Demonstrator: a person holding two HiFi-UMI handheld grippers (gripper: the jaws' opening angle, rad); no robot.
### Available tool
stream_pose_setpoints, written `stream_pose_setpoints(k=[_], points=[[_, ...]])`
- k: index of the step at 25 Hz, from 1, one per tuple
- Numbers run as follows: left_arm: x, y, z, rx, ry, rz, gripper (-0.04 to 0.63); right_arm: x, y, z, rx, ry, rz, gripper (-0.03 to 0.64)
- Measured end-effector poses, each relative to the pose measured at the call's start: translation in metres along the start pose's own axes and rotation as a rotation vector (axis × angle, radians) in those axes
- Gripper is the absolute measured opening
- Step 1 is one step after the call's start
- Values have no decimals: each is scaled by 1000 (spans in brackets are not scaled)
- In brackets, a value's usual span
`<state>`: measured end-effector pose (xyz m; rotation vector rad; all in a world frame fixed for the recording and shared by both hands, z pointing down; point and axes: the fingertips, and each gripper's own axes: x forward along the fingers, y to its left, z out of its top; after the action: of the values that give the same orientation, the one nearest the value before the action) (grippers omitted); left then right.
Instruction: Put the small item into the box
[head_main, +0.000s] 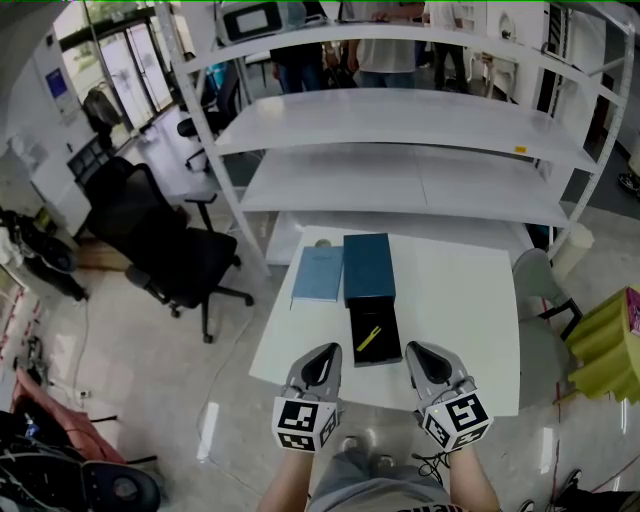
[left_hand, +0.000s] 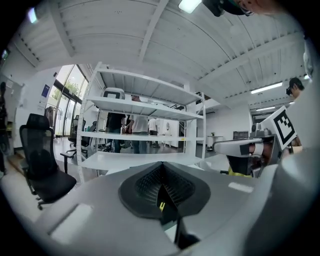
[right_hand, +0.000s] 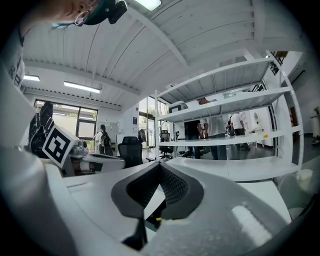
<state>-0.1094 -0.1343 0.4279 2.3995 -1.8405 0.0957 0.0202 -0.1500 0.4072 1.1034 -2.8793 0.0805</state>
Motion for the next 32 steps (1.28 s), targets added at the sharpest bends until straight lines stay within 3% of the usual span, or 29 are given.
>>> stream_pose_setpoints(k=[15, 32], points=[[-33, -14, 26, 12, -119, 36, 18, -23, 3, 5, -9, -25, 0, 3], [-57, -28, 39, 21, -189, 79, 18, -41, 5, 7, -14, -36, 18, 3]])
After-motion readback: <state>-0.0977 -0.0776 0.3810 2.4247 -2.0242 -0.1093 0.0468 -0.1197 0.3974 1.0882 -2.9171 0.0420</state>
